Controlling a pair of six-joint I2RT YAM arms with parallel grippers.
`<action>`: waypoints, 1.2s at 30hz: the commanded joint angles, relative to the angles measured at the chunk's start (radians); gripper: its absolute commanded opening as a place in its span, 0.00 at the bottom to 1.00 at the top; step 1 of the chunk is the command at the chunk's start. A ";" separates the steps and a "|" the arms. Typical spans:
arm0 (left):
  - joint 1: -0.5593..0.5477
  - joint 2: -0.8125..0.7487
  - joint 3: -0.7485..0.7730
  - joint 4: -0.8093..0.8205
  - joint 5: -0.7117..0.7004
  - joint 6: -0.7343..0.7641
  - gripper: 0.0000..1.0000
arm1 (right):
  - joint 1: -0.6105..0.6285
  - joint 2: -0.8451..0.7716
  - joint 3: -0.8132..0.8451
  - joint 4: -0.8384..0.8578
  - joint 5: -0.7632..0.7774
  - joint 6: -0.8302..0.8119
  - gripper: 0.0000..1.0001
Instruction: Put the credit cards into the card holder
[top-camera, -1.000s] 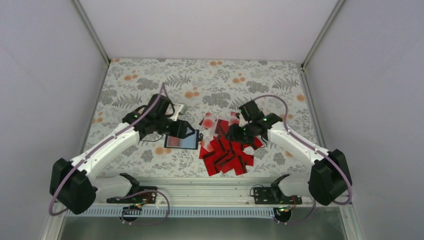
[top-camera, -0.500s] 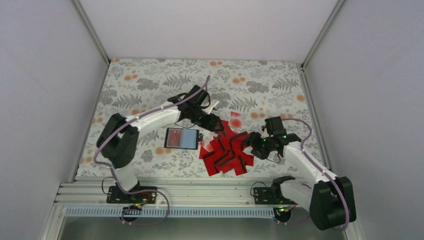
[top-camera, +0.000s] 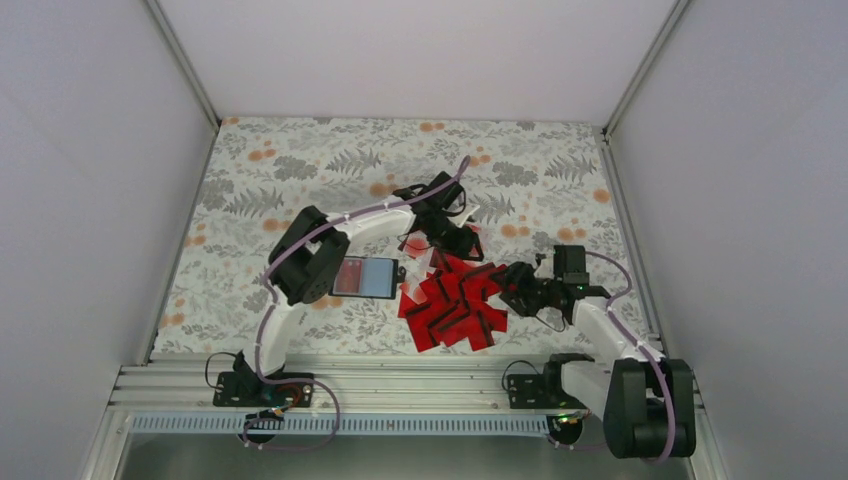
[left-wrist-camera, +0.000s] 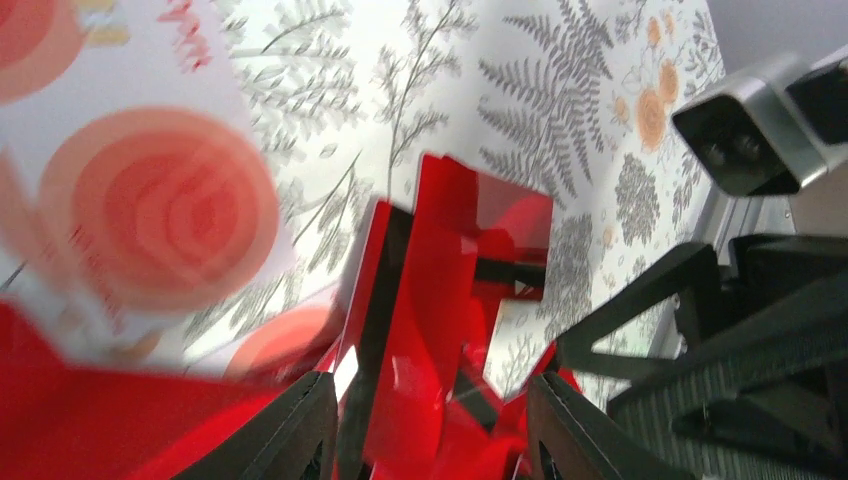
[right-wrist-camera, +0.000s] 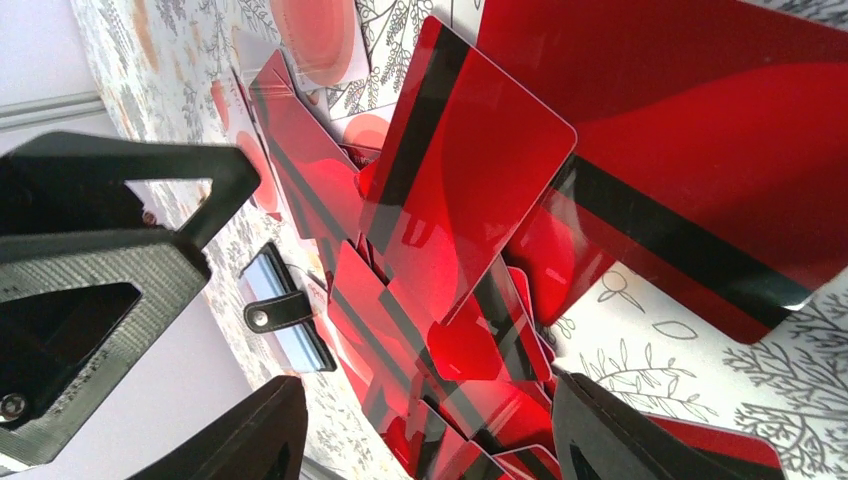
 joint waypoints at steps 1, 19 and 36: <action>-0.024 0.092 0.117 -0.016 0.044 -0.022 0.48 | -0.026 0.044 -0.017 0.089 -0.067 -0.012 0.62; -0.032 0.203 0.176 -0.104 0.057 0.004 0.48 | -0.039 0.271 -0.030 0.263 -0.095 -0.043 0.53; -0.057 0.235 0.164 -0.114 0.142 0.006 0.48 | -0.040 0.364 -0.056 0.448 -0.097 -0.031 0.46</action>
